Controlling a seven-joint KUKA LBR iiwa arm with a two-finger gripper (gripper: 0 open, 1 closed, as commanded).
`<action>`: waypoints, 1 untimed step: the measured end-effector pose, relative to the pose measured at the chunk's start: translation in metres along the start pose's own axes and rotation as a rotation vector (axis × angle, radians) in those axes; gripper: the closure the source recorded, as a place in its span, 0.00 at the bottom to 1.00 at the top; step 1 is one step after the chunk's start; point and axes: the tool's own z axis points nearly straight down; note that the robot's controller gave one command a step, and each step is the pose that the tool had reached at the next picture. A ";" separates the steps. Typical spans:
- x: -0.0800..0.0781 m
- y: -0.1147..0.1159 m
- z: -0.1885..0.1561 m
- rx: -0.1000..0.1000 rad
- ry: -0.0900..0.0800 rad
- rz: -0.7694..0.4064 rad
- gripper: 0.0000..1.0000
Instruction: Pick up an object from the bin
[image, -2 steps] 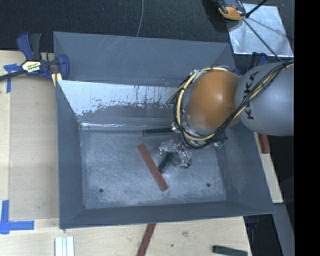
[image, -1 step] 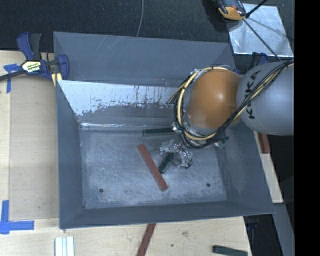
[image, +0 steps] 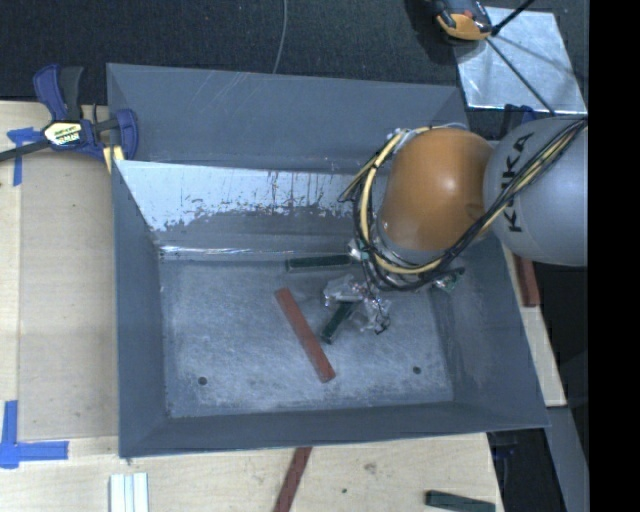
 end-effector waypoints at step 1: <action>-0.001 -0.001 -0.025 0.004 -0.003 0.000 1.00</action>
Offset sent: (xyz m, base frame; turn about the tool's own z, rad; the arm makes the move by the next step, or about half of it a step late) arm 0.0001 -0.0001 0.0880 0.0000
